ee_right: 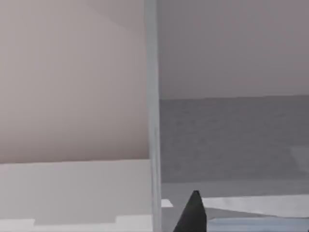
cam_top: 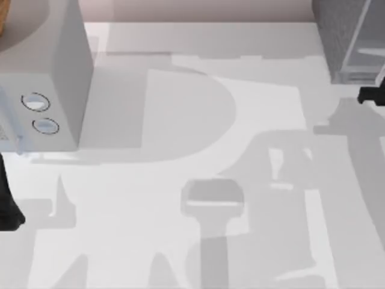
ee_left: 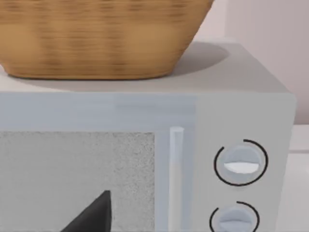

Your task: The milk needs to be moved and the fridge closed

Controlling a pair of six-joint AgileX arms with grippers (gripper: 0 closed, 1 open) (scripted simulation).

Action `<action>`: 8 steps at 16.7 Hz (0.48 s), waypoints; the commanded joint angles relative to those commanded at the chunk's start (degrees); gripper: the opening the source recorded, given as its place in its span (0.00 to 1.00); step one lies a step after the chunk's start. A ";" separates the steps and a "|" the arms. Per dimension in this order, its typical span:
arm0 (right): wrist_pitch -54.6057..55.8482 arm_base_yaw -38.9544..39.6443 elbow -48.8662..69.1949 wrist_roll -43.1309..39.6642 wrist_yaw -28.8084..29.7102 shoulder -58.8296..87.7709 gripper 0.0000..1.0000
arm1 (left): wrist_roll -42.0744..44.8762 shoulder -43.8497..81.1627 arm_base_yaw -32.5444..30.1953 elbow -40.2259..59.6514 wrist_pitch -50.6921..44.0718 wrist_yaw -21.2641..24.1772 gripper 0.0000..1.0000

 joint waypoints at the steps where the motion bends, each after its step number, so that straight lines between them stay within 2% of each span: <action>1: 0.67 -2.19 -1.65 -0.64 -2.54 -2.13 0.00 | 0.00 0.00 0.00 0.00 0.00 0.00 1.00; 4: 1.83 -5.63 -4.64 -1.76 -6.71 -5.71 0.00 | 0.00 0.00 0.00 0.00 0.00 0.00 1.00; 8: 1.90 -5.81 -4.81 -1.82 -6.94 -5.90 0.00 | 0.00 0.00 0.00 0.00 0.00 0.00 1.00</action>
